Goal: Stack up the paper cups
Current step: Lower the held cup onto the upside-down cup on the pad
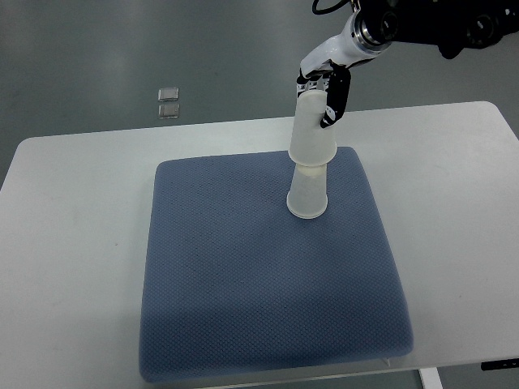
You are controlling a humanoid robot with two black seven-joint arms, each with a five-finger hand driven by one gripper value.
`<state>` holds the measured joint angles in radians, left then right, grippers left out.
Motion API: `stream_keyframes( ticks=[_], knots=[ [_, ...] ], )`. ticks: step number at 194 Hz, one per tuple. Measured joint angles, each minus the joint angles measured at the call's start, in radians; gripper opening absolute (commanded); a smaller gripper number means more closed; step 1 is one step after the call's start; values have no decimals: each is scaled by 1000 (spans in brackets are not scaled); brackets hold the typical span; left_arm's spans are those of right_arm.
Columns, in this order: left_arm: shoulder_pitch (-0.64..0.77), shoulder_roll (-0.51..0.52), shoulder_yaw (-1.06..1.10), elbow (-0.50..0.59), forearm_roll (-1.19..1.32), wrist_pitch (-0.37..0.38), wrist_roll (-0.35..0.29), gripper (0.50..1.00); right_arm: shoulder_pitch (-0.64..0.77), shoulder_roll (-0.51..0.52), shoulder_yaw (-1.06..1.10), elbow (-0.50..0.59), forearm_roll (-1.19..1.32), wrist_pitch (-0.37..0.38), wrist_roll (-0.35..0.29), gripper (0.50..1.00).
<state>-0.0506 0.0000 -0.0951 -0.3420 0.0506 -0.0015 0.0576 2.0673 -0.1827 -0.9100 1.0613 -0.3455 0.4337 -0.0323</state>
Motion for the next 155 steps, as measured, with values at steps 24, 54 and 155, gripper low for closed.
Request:
stream_keyframes(
  ticks=[24,54,155],
  knots=[
    [0,0,-1,0,0,0,0,1000,-14,-10,2,1,1,-10,0,625],
    [0,0,-1,0,-1,0,1,1000,-25,-28,9,13,5,-11,0,625],
    [0,0,0,-3,0,0,1,1000,-42,-58,16,52,8,-56,0,627]
  ],
)
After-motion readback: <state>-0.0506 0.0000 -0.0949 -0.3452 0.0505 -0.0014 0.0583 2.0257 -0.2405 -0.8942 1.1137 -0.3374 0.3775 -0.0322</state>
